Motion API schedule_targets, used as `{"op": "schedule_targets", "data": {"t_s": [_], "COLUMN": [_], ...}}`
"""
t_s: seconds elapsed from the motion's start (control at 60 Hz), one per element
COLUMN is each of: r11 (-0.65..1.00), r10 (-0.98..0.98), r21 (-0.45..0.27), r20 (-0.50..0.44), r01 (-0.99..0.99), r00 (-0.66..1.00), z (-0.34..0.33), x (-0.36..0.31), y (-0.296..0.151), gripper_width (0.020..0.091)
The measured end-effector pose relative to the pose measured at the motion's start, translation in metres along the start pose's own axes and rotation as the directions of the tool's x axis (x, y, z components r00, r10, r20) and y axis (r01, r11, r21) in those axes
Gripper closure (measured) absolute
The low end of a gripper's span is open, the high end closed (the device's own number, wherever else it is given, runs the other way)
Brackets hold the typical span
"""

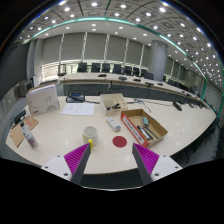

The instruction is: Pour water

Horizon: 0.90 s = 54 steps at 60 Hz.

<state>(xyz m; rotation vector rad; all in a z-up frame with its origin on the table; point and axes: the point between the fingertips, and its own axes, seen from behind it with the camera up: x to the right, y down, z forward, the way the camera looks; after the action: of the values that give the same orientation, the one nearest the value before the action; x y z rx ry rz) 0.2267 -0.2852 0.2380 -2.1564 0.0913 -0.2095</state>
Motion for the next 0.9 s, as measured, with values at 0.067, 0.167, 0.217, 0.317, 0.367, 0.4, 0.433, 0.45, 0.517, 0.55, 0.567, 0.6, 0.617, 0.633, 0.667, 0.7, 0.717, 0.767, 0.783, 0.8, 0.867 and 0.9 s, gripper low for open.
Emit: {"op": "schedule_targets", "data": {"t_s": [0.067, 0.167, 0.217, 0.317, 0.367, 0.4, 0.433, 0.45, 0.517, 0.55, 0.567, 0.6, 0.617, 0.633, 0.667, 0.7, 0.717, 0.767, 0.783, 0.8, 0.867, 0.9], "r11": [1.0, 1.0, 1.0, 0.999, 0.998, 0.998, 0.998, 0.998, 0.999, 0.999, 0.999, 0.999, 0.999, 0.999, 0.999, 0.999, 0.998, 0.998, 0.997, 0.997, 0.994, 0.992], "r10": [-0.007, -0.015, -0.023, -0.047, -0.055, -0.057, -0.056, -0.056, -0.054, -0.051, -0.05, -0.048, -0.048, -0.049, -0.05, -0.053, -0.056, -0.066, -0.069, -0.073, -0.088, -0.089], "r21": [-0.006, -0.016, -0.018, -0.014, -0.012, -0.008, -0.001, 0.002, 0.002, 0.0, -0.003, -0.011, -0.014, -0.013, -0.005, 0.004, 0.009, 0.034, 0.043, 0.052, 0.092, 0.112], "r20": [0.015, 0.041, 0.056, 0.091, 0.11, 0.124, 0.14, 0.148, 0.178, 0.19, 0.195, 0.206, 0.213, 0.221, 0.233, 0.24, 0.245, 0.263, 0.268, 0.272, 0.281, 0.283], "r01": [0.007, 0.015, 0.024, 0.048, 0.056, 0.059, 0.057, 0.056, 0.055, 0.052, 0.051, 0.052, 0.052, 0.053, 0.052, 0.054, 0.055, 0.059, 0.06, 0.061, 0.064, 0.059], "r00": [1.0, 0.999, 0.998, 0.995, 0.992, 0.991, 0.989, 0.987, 0.983, 0.98, 0.979, 0.977, 0.976, 0.974, 0.971, 0.969, 0.968, 0.963, 0.961, 0.96, 0.956, 0.955], "z": [0.002, 0.005, 0.004, 0.003, 0.003, 0.003, 0.002, 0.002, 0.001, 0.001, 0.001, 0.002, 0.002, 0.002, 0.004, 0.006, 0.007, 0.015, 0.019, 0.022, 0.039, 0.048], "x": [-0.009, -0.038, -0.058, -0.102, -0.126, -0.144, -0.164, -0.175, -0.216, -0.237, -0.247, -0.269, -0.28, -0.291, -0.312, -0.332, -0.342, -0.373, -0.383, -0.392, -0.426, -0.441], "y": [0.002, 0.004, 0.005, 0.009, 0.013, 0.016, 0.02, 0.022, 0.036, 0.043, 0.048, 0.056, 0.06, 0.063, 0.069, 0.074, 0.075, 0.082, 0.083, 0.084, 0.085, 0.083], "gripper_width": [0.0244, 0.0245, 0.0245, 0.0246, 0.0245, 0.0243, 0.0239, 0.024, 0.0243, 0.0243, 0.0243, 0.0242, 0.0244, 0.0241, 0.024, 0.0242, 0.0241, 0.0242, 0.0242, 0.0242, 0.024, 0.0238]}}
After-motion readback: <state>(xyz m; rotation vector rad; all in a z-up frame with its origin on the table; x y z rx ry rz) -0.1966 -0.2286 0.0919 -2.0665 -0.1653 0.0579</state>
